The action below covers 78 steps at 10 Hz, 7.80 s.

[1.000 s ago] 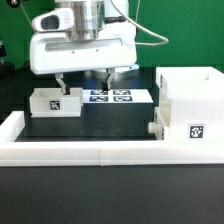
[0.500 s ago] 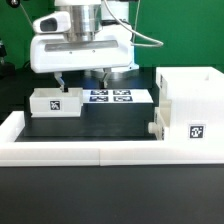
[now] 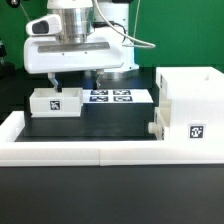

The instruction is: Assemble drawer

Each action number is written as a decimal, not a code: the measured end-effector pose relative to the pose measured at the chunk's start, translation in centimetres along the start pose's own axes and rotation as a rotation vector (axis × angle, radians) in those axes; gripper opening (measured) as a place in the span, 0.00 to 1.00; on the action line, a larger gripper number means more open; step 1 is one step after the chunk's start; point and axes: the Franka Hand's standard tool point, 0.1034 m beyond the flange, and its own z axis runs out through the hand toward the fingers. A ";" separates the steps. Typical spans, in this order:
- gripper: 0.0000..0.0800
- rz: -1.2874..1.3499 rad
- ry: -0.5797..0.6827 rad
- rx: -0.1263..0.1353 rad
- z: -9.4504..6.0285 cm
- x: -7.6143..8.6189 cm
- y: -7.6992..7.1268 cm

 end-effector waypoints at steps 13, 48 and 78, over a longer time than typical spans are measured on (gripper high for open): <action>0.81 0.003 0.002 -0.016 4.1 -4.9 -1.5; 0.06 -0.895 0.029 -0.033 -0.7 6.2 -4.3; 0.06 -1.424 -0.027 -0.079 -1.8 13.2 -7.2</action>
Offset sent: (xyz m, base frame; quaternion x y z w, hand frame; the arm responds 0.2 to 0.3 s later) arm 0.0000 0.0000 0.0000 0.0000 0.0000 0.0000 1.0000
